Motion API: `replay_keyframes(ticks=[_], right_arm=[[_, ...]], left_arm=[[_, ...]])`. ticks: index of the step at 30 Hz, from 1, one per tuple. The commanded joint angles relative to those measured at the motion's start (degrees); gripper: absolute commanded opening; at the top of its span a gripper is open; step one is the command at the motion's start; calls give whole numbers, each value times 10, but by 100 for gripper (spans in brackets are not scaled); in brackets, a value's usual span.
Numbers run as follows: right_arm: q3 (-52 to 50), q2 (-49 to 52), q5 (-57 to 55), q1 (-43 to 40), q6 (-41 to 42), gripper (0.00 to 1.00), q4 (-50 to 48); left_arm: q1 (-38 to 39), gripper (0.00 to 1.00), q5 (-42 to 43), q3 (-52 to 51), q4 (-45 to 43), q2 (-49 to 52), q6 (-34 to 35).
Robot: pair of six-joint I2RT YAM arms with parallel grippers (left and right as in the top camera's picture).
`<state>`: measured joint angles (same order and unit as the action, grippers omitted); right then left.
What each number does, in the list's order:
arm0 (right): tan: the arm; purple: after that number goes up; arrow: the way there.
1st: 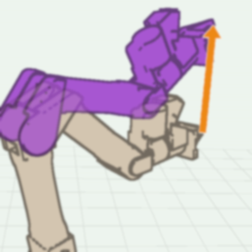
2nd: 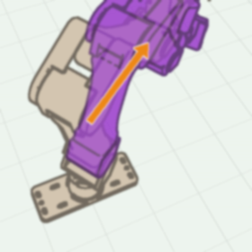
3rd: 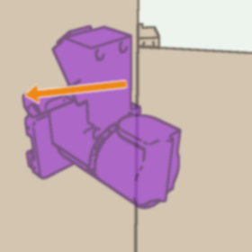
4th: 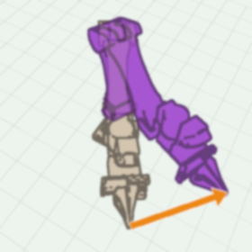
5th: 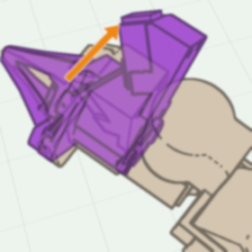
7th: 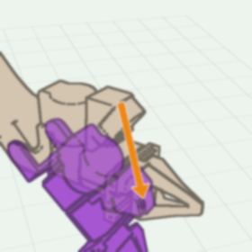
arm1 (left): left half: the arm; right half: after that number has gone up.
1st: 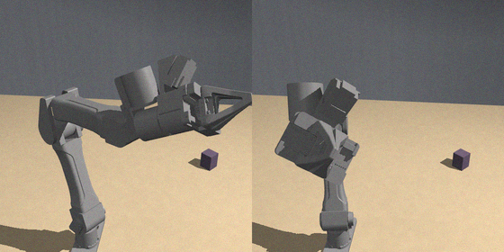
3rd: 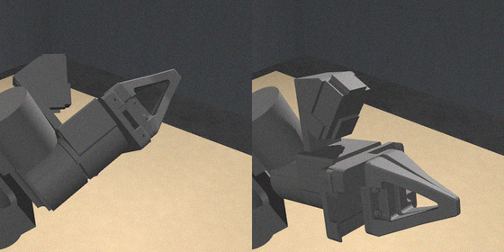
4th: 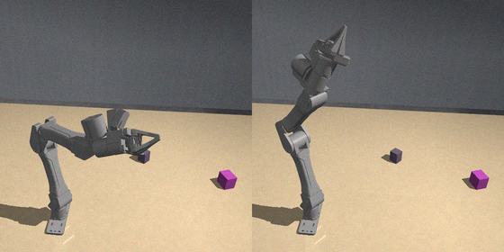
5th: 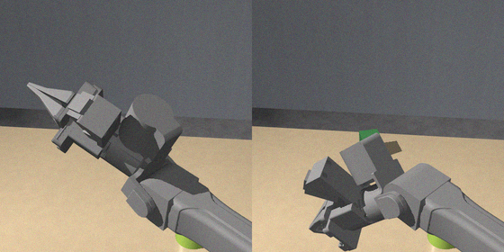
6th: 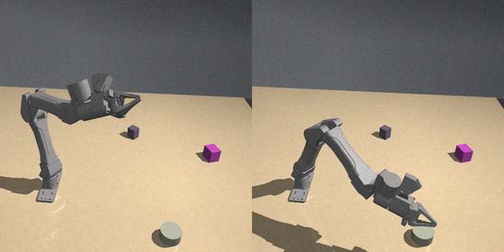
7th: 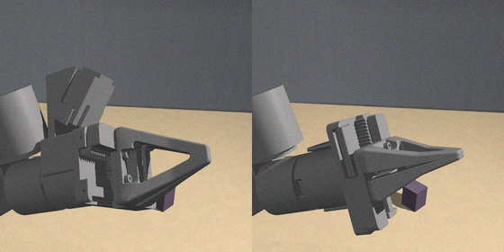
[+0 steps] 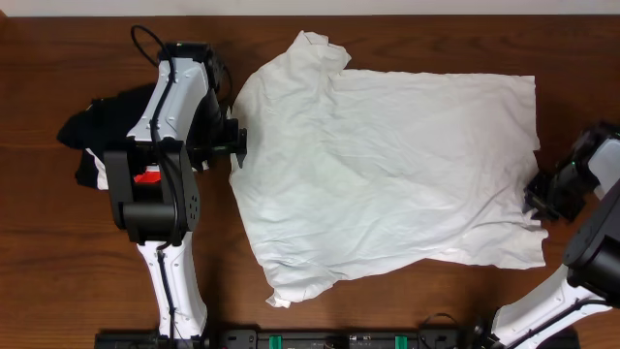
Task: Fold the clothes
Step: 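Release the shirt and retract both grippers to the table sides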
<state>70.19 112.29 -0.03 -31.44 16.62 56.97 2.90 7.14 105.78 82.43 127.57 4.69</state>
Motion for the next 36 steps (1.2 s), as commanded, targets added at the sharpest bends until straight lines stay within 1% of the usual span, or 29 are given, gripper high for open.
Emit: replay_keyframes(ticks=[1, 4, 7, 8, 9, 10, 13, 17, 19, 21, 22, 24, 25, 26, 27, 32, 36], right_arm=[[-16, -18, -45, -43, 39, 15, 2], [-16, -52, -45, -73, 40, 17, 7], [-16, -79, -45, -94, 39, 22, 13], [-16, -86, -42, -99, 39, 29, 13], [-16, -94, -38, -101, 38, 40, 11], [-16, -103, -28, -102, 25, 47, 9], [-16, -129, 47, -97, -28, 57, 15], [-16, -146, 48, -91, -35, 68, 45], [-17, -145, 86, -90, -36, 68, 38], [-21, -145, 171, -81, -81, 66, 26], [-21, -146, 195, -76, -97, 65, 25], [-21, -146, 225, -58, -120, 64, 24], [-21, -146, 228, -47, -127, 64, 24], [-21, -146, 228, -37, -129, 64, 24], [-21, -146, 228, -30, -131, 64, 23], [-21, -161, 275, -4, -170, 63, 9], [-21, -212, 277, -2, -171, 65, 12]], left_arm=[[0, 82, -1, -1, 3, 7, 0], [0, 83, 0, -1, 3, 7, 0], [0, 83, -1, -1, 3, 7, 0], [0, 83, -1, -1, 3, 7, 0], [0, 83, 0, -1, 3, 7, 1], [0, 83, 0, -1, 3, 7, 1], [0, 83, 0, -1, 6, 7, 1], [0, 83, 0, -1, 8, 7, 1], [0, 83, 0, -1, 7, 7, 1], [0, 83, 1, -1, 7, 6, 1], [1, 83, 5, -1, 8, 5, 0], [1, 80, 24, -1, 8, -1, -4], [1, 79, 36, -1, 8, -8, -11], [1, 74, 44, -1, 8, -17, -15], [1, 73, 45, -1, 8, -27, -14], [1, 71, 38, -1, 1, -123, -14], [1, 71, 16, -1, -2, -240, -8]])
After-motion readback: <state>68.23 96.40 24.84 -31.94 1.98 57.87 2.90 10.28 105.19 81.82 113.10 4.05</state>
